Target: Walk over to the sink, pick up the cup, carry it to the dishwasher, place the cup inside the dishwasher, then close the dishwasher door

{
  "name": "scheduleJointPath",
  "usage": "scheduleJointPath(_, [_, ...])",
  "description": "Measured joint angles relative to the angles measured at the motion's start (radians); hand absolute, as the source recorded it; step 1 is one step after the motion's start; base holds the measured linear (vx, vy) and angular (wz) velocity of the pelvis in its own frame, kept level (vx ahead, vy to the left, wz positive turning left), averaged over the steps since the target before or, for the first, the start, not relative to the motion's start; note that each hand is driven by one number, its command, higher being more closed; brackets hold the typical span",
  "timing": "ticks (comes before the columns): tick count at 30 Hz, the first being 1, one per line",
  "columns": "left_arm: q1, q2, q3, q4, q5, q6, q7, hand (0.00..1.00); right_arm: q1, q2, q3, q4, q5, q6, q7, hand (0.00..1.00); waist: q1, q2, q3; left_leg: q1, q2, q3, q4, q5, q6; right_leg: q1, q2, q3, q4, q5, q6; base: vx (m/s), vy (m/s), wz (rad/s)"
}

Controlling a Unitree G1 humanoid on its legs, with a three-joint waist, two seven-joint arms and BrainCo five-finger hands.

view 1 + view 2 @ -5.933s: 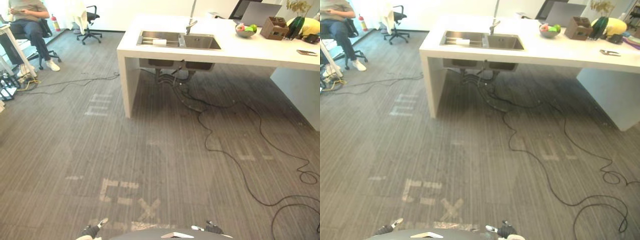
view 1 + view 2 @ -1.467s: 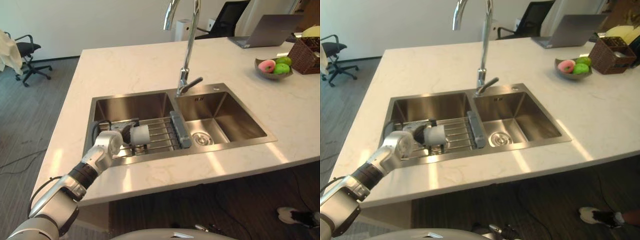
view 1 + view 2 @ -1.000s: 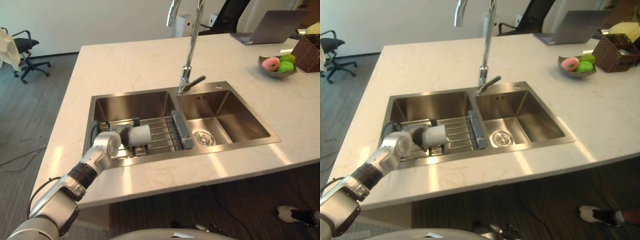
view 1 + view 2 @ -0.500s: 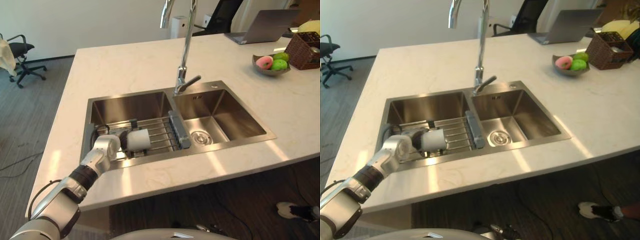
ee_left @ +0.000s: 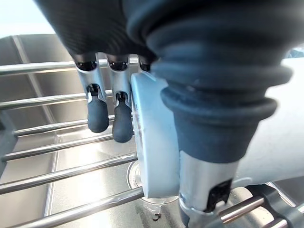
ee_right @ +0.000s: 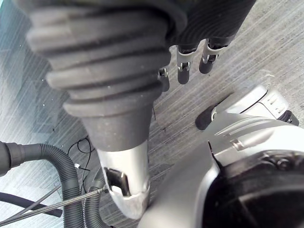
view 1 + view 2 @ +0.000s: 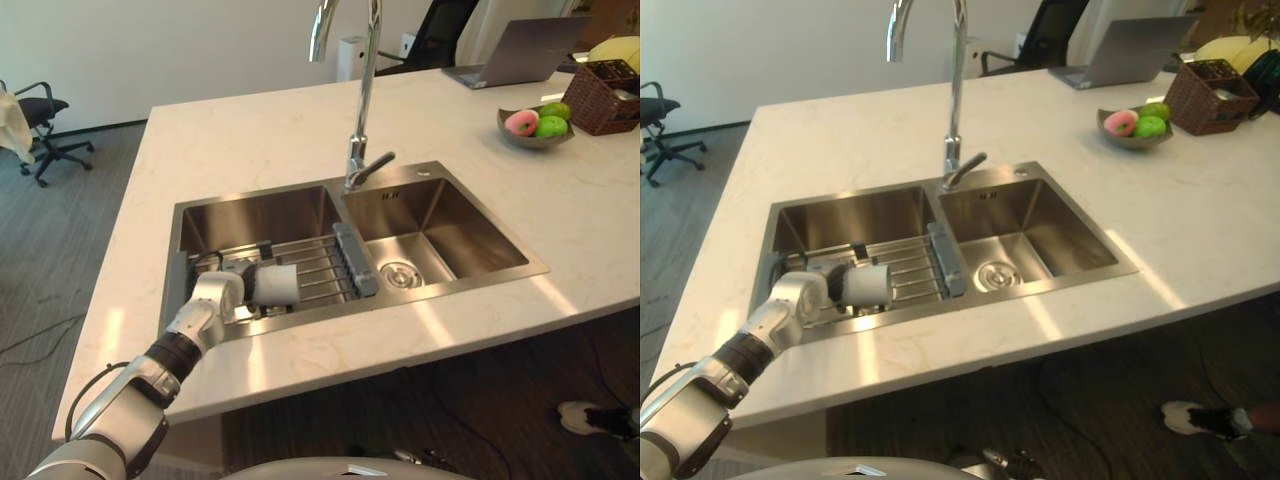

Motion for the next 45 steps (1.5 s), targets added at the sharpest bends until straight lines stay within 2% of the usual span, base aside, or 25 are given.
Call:
scheduleJointPath(3, [0.008,0.0,-0.002,0.0,-0.018,-0.005,0.038,1.0,-0.001,-0.006,0.018,0.0,0.0,-0.001,0.0,0.0,-0.002,0.0,0.0,0.0,0.0,-0.002,0.001,0.0,0.0,0.0,0.0,-0.001,0.0,0.0,0.001,-0.03,-0.039,0.01])
scheduleJointPath(10, [0.019,-0.002,-0.014,-0.001,-0.169,-0.015,0.134,1.0,-0.001,-0.009,0.027,0.002,-0.002,-0.001,0.0,0.0,-0.007,-0.003,0.002,-0.002,0.0,-0.024,0.001,0.003,0.001,0.002,-0.003,-0.021,0.0,-0.002,0.004,0.0,-0.007,0.07])
scheduleJointPath(16, [0.025,-0.001,0.0,-0.025,-0.402,-0.015,0.161,1.0,-0.002,-0.008,0.027,0.002,-0.002,-0.003,0.0,0.0,-0.006,-0.007,0.005,-0.002,0.001,-0.028,0.0,0.003,0.001,0.005,-0.003,-0.025,0.0,-0.003,0.006,-0.02,-0.032,0.02])
scheduleJointPath(17, [0.038,-0.001,0.006,-0.041,-0.474,-0.015,0.176,1.0,-0.003,-0.006,0.027,0.002,-0.002,-0.003,-0.001,0.0,-0.006,-0.009,0.008,-0.001,0.001,-0.028,0.001,0.003,0.001,0.005,-0.003,-0.026,0.0,-0.003,0.006,-0.03,-0.04,0.0])
scheduleJointPath(21, [0.068,-0.001,0.034,-0.092,-0.6,-0.016,0.199,1.0,-0.002,-0.004,0.027,0.002,-0.002,-0.002,-0.002,0.0,0.0,-0.015,0.016,-0.001,0.001,-0.03,0.001,0.003,0.001,0.007,-0.004,-0.029,0.0,-0.003,0.006,-0.04,-0.045,0.02])
scheduleJointPath(23, [0.101,-0.001,0.076,-0.128,-0.708,-0.02,0.238,1.0,-0.001,0.003,0.024,0.001,-0.001,-0.003,-0.004,0.0,0.002,-0.023,0.025,0.001,0.001,-0.035,0.002,0.004,0.001,0.016,-0.005,-0.035,0.0,-0.003,0.006,-0.03,-0.043,0.06])
scheduleJointPath(26, [0.143,-0.004,0.111,-0.164,-0.789,-0.034,0.294,1.0,0.004,0.005,0.022,0.001,-0.002,-0.003,-0.005,0.0,0.01,-0.026,0.027,0.0,0.001,-0.04,0.002,0.004,0.002,0.017,-0.006,-0.054,0.0,-0.003,0.006,-0.03,-0.049,0.06])
scheduleJointPath(29, [0.19,-0.033,0.157,-0.208,-0.817,-0.057,0.339,1.0,0.011,0.004,0.018,0.0,-0.002,-0.003,-0.005,0.0,0.03,-0.027,0.027,0.0,0.001,-0.044,0.002,0.004,0.002,0.02,-0.007,-0.062,0.001,-0.003,0.006,-0.03,-0.045,0.04])
scheduleJointPath(35, [0.242,-0.056,0.169,-0.278,-0.832,-0.086,0.38,1.0,0.024,0.003,0.018,-0.001,-0.001,-0.004,-0.006,0.0,0.052,-0.03,0.026,0.001,0.002,-0.051,0.005,0.005,0.003,0.022,-0.008,-0.082,0.013,-0.009,0.003,-0.05,-0.049,0.05])
scheduleJointPath(38, [0.261,-0.081,0.182,-0.309,-0.959,-0.098,0.413,1.0,0.03,0.005,0.018,-0.001,-0.001,-0.014,-0.008,0.0,0.058,-0.036,0.021,0.001,0.002,-0.052,0.006,0.006,0.004,0.019,-0.009,-0.082,0.022,-0.013,0.003,-0.06,-0.043,0.0])
scheduleJointPath(40, [0.279,-0.089,0.198,-0.347,-1.087,-0.129,0.439,1.0,0.033,0.009,0.018,-0.001,-0.001,-0.017,-0.008,0.0,0.063,-0.041,0.018,0.001,0.002,-0.051,0.006,0.008,0.004,0.016,-0.009,-0.082,0.024,-0.013,0.003,-0.06,-0.047,-0.01])
scheduleJointPath(41, [0.292,-0.111,0.229,-0.369,-1.144,-0.162,0.461,1.0,0.04,0.012,0.017,-0.002,-0.001,-0.021,-0.009,0.0,0.067,-0.043,0.017,0.001,0.002,-0.051,0.005,0.008,0.004,0.016,-0.009,-0.082,0.025,-0.013,0.003,-0.06,-0.048,-0.01])
scheduleJointPath(45, [0.349,-0.159,0.339,-0.513,-1.26,-0.267,0.534,1.0,0.06,0.024,0.014,-0.005,0.002,-0.028,-0.03,0.0,0.082,-0.048,0.011,0.0,0.006,-0.052,0.006,0.008,0.004,0.016,-0.014,-0.082,0.024,-0.014,0.003,-0.03,-0.031,0.0])
